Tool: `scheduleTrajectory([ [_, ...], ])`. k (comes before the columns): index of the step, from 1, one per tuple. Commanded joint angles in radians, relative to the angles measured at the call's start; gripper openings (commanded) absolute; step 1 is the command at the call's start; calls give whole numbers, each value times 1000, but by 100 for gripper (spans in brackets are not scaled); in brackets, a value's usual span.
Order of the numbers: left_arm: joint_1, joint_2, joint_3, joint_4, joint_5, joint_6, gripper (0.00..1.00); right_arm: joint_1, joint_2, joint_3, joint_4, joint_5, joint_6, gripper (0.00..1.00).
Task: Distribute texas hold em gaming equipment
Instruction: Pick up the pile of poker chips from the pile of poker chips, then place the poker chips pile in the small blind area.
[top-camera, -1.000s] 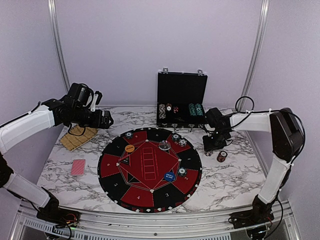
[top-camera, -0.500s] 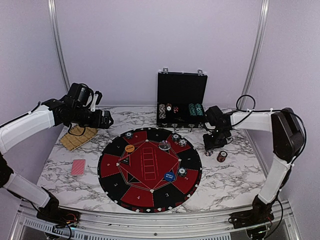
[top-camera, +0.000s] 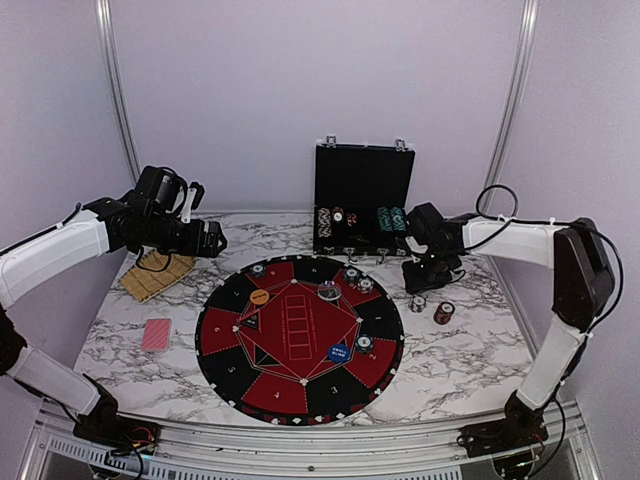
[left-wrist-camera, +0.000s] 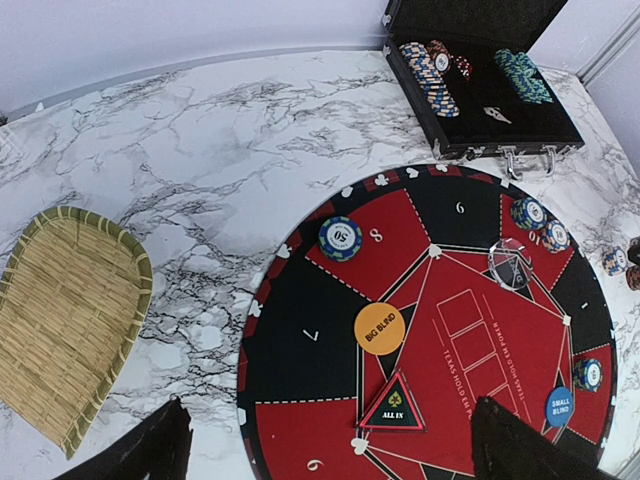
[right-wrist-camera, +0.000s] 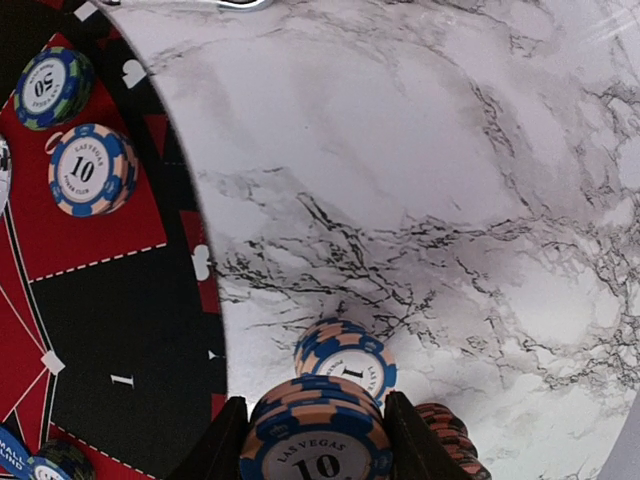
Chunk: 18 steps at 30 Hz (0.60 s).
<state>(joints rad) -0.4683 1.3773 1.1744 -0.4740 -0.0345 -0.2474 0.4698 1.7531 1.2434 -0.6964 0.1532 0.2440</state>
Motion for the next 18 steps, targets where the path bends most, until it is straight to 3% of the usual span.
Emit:
scheduleTrajectory([
  [1,5,0,-7,18,2,-5,99,59,-52,36,-30,25,33,31],
  [18,6,12,-7,18,-2,-6,99,289,-187,-179,9,7,188,31],
])
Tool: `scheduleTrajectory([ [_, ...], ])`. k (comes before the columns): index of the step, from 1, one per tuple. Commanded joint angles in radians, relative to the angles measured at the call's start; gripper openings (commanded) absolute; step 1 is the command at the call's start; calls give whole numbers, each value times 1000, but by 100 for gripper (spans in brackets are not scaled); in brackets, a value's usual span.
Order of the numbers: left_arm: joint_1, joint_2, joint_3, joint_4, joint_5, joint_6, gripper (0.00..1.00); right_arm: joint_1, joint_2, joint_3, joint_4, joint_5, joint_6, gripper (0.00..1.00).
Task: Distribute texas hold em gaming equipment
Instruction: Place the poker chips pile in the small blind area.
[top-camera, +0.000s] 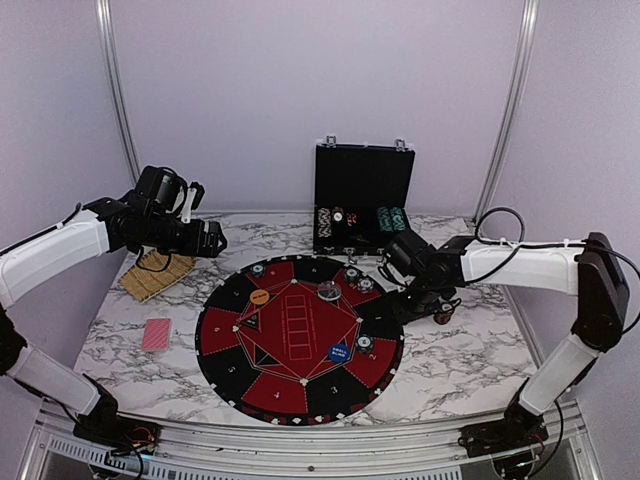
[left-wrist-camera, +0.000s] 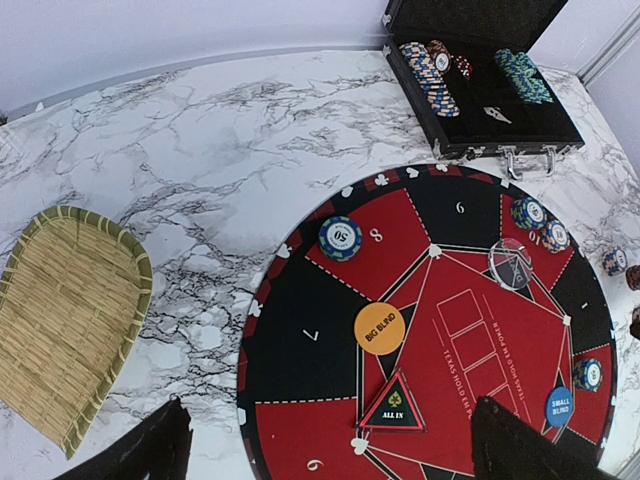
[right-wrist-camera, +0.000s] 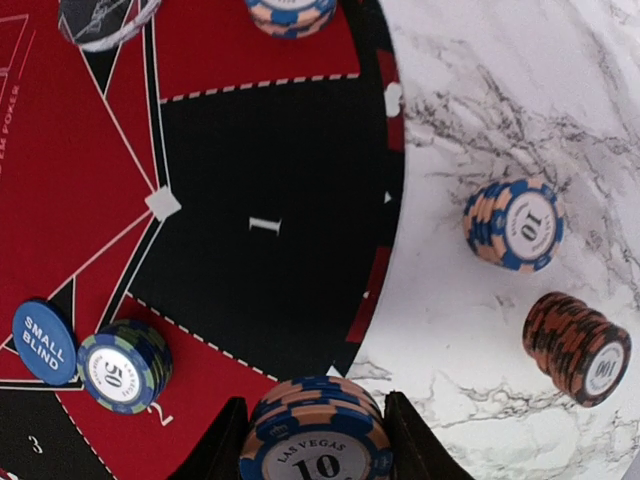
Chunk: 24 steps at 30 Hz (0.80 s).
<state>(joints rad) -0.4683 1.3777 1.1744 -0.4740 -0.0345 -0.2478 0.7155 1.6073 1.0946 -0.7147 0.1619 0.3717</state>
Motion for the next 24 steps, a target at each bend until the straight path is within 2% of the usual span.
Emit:
scheduleTrajectory([
  [1,6,13,-7,18,-2,-8,99,55,-45,-43,39,-5,69,31],
  [9,5,17,-9,18,-2,-8,99,117,-10,-95,104,-13,119,31],
  [24,5,20,-9,19,-2,-8,99,143,72,-128,163,-22,137,31],
])
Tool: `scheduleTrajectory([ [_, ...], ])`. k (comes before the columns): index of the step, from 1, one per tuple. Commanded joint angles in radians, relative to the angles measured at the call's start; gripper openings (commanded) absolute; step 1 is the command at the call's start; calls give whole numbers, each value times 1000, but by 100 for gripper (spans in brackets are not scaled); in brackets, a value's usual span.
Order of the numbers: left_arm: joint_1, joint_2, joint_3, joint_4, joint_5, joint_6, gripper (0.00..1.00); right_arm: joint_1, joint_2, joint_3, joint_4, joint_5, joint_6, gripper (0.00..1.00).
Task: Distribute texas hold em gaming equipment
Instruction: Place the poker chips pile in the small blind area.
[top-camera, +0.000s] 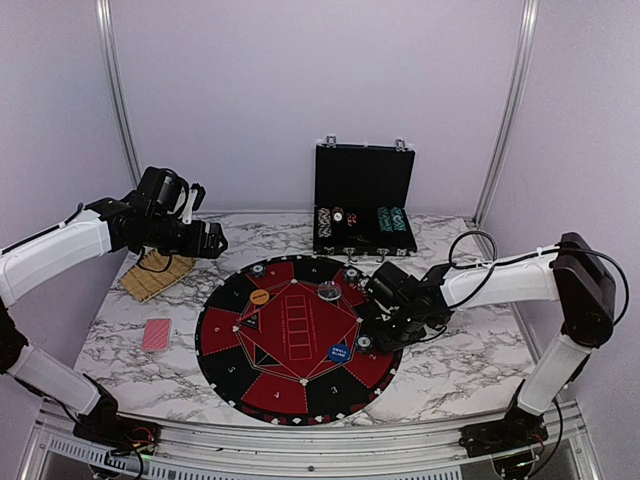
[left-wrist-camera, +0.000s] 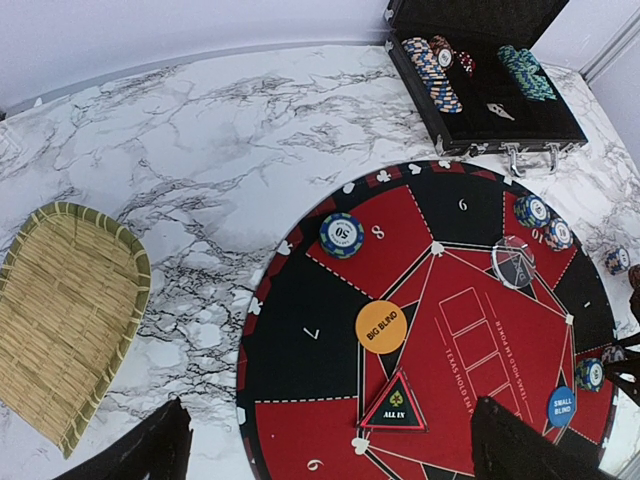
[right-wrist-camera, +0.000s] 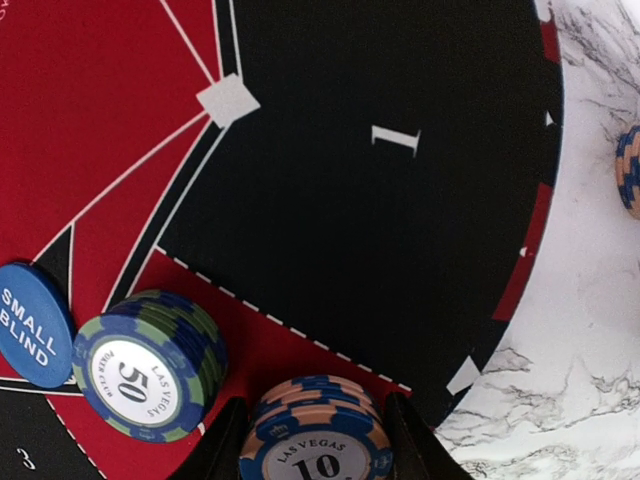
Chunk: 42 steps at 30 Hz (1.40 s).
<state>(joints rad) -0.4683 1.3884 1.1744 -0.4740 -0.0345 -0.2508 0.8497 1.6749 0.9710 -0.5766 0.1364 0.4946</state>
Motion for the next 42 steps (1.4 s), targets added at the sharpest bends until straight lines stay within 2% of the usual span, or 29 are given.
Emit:
scheduleTrajectory([
  [1,5,10,-9,18,-2,-4,99,9,4,-5,24,4,14,31],
  [5,5,13,-9,19,-1,-5,99,9,3,-12,21,5,15,32],
  [16,5,18,-10,19,1,-4,99,10,-2,-5,4,6,8,50],
  [42,5,23,-10,19,6,-5,99,4,-136,103,-141,27,-24,57],
])
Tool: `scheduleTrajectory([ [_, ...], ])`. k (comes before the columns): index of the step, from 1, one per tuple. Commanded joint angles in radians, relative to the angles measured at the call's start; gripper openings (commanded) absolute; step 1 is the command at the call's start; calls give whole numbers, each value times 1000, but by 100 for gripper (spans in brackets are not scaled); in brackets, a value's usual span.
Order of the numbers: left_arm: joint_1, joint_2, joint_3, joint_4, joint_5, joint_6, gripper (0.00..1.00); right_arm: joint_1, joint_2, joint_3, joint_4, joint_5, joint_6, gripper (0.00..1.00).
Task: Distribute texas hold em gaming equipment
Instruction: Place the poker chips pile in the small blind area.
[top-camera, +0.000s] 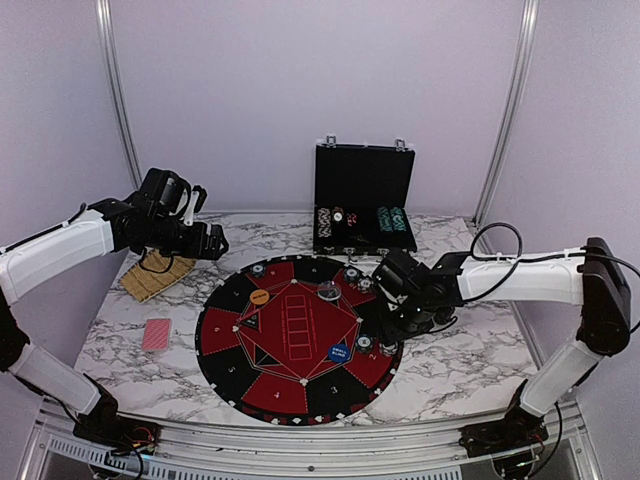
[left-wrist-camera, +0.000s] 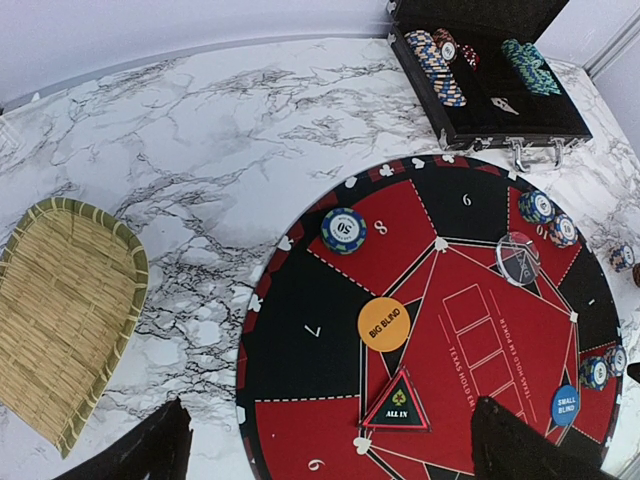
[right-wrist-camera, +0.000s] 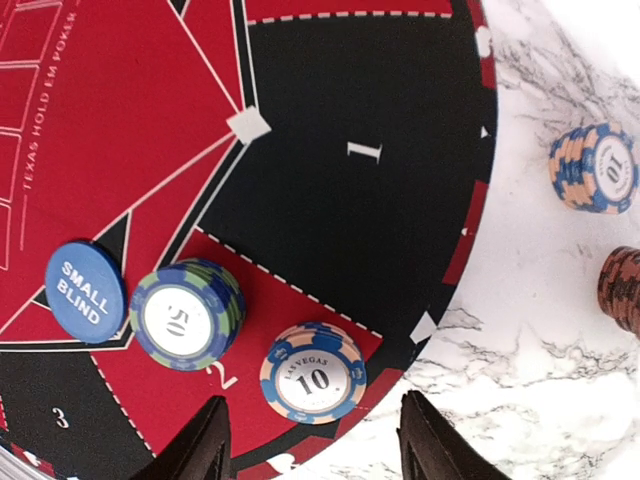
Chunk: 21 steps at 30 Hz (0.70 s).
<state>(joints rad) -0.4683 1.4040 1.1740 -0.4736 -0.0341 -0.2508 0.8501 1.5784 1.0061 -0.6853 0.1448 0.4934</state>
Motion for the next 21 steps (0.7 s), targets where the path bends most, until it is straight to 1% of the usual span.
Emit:
scheduleTrajectory([
  [1,5,7,-10,19,5,-5,99,-3,-42,79,-37,23,-31,57],
  [4,5,4,-10,18,5,-4,99,-46,-41,102,-47,32,-64,59],
  [11,5,4,-10,18,3,-4,99,-197,-20,154,-43,45,-155,62],
  [15,6,5,-10,19,2,-3,99,-281,29,185,-26,20,-213,64],
  [21,6,7,-10,18,0,0,99,-371,115,211,6,-31,-285,71],
])
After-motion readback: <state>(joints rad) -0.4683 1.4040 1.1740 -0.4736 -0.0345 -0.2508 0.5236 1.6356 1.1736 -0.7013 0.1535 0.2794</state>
